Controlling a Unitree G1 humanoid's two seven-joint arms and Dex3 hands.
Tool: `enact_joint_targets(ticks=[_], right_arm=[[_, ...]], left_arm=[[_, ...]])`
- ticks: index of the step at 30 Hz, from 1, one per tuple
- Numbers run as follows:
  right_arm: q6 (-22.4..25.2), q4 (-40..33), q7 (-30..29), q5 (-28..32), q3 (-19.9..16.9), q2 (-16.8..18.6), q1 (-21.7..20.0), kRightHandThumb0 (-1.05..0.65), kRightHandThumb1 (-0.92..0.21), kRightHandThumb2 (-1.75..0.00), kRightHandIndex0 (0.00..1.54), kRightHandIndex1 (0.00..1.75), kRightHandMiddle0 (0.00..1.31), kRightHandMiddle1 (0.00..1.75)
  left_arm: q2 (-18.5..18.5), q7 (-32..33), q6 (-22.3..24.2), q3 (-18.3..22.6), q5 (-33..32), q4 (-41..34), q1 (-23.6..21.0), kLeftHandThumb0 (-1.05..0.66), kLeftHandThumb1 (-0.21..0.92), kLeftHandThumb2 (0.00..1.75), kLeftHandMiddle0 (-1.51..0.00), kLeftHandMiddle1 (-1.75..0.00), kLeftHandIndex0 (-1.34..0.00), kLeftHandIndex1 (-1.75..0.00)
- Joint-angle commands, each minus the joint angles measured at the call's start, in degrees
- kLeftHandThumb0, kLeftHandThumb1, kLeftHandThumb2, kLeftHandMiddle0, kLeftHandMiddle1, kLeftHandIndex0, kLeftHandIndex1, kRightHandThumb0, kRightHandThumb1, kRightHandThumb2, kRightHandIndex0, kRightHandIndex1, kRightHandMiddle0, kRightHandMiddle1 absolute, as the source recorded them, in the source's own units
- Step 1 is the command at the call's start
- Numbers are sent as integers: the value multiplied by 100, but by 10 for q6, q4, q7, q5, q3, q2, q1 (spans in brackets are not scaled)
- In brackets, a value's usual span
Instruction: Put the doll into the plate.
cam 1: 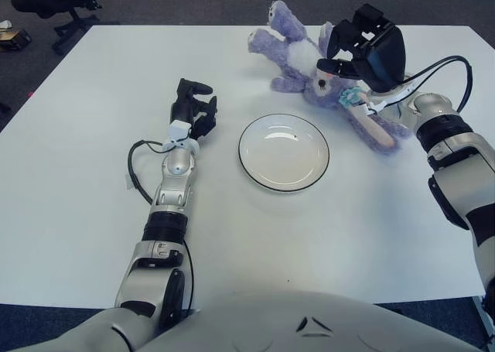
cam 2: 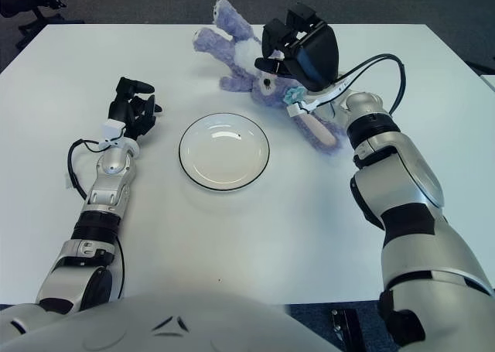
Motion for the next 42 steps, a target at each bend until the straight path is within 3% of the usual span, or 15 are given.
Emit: enact_joint_targets(ticks=[1, 9, 17, 24, 27, 28, 32, 33, 35, 37, 42], right_arm=[[-19, -6, 12, -10, 7, -20, 9, 1, -92, -15, 88, 175, 69, 175], [-67, 1, 88, 1, 12, -36, 9, 0, -92, -13, 90, 175, 73, 175], [-75, -5, 118, 8, -1, -39, 13, -2, -92, -12, 90, 175, 72, 175], [9, -33, 203, 90, -70, -8, 47, -11, -92, -13, 65, 175, 52, 175], [62, -77, 236, 106, -92, 0, 69, -28, -92, -21, 53, 174, 49, 155], [101, -99, 255, 103, -96, 1, 77, -31, -92, -23, 51, 173, 49, 152], [208, -183, 362, 107, -114, 1, 108, -35, -92, -33, 44, 135, 39, 156], [229, -203, 389, 110, -118, 1, 115, -42, -92, -34, 43, 128, 35, 145], [301, -282, 492, 121, -129, 2, 136, -59, -92, -38, 43, 99, 31, 104], [342, -331, 548, 125, -137, 5, 150, -67, -92, -41, 44, 73, 31, 72], [378, -378, 589, 122, -149, 10, 167, -73, -92, -41, 46, 51, 32, 49]], left_arm=[[3, 1, -3, 2, 1, 5, 5, -35, 92, 49, -53, -158, -23, -172], [4, 0, -1, 3, 0, 5, 4, -35, 92, 49, -52, -158, -23, -172], [6, -1, 0, 2, -1, 5, 4, -35, 92, 49, -52, -158, -23, -172], [7, -2, 2, 2, -1, 4, 4, -35, 92, 49, -52, -158, -23, -172], [7, -2, 2, 2, -1, 3, 5, -35, 92, 49, -53, -158, -23, -172], [7, -2, 2, 2, 0, 3, 4, -35, 92, 49, -53, -158, -23, -172], [7, -2, 3, 2, 0, 4, 4, -35, 92, 49, -53, -158, -23, -172], [7, -2, 3, 2, 0, 4, 4, -35, 92, 49, -53, -158, -23, -172], [6, -1, 3, 1, 1, 2, 5, -35, 92, 49, -53, -157, -23, -172], [5, 0, 4, 0, 1, 1, 6, -35, 92, 49, -53, -157, -23, -172], [4, 1, 3, -1, 2, 1, 7, -35, 92, 49, -53, -157, -23, -172]])
